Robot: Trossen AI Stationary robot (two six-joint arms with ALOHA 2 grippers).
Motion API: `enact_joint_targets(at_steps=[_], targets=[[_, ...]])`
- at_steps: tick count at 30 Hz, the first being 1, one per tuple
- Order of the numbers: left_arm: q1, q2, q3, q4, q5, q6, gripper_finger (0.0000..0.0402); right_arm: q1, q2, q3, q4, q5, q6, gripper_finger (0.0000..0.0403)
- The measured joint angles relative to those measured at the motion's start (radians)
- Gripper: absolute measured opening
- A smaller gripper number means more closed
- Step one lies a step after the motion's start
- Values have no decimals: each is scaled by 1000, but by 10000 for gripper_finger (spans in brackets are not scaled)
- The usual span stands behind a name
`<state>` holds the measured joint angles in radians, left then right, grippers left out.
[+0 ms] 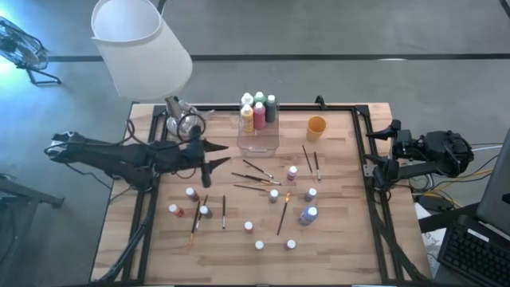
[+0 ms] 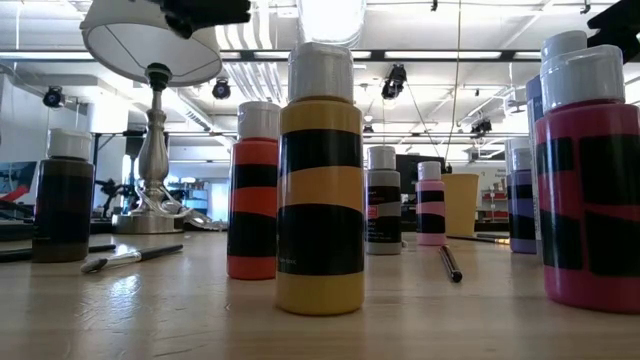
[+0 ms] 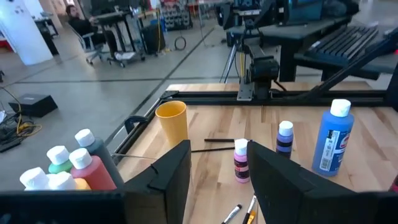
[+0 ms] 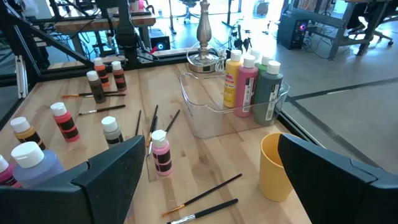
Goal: Pick & Place Paint Supplies
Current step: Put the big blue paint bottle into the bin
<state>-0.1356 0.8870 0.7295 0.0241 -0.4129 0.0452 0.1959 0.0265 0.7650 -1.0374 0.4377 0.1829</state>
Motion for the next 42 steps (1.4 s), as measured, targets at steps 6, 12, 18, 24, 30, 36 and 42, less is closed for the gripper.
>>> enact_joint_targets(at_steps=[6, 12, 18, 24, 30, 36, 42], targets=[[0, -60, -127, 73, 0, 0, 163, 0, 0, 0, 0, 0, 0, 364], [1, -71, -232, 132, -53, -48, 163, 0, 0, 0, 0, 0, 0, 364], [2, -71, -292, 152, -116, -125, 163, 0, 0, 0, 0, 0, 0, 364], [2, -77, -277, 158, -107, -135, 163, 0, 0, 0, 0, 0, 0, 364], [2, -100, -266, 152, -50, -96, 163, 0, 0, 0, 0, 0, 0, 364], [2, -159, -292, 146, -4, -67, 163, 0, 0, 0, 37, 0, -21, 364], [2, -235, -344, 192, 60, 5, 163, 0, 1, 0, 84, -49, -77, 364]])
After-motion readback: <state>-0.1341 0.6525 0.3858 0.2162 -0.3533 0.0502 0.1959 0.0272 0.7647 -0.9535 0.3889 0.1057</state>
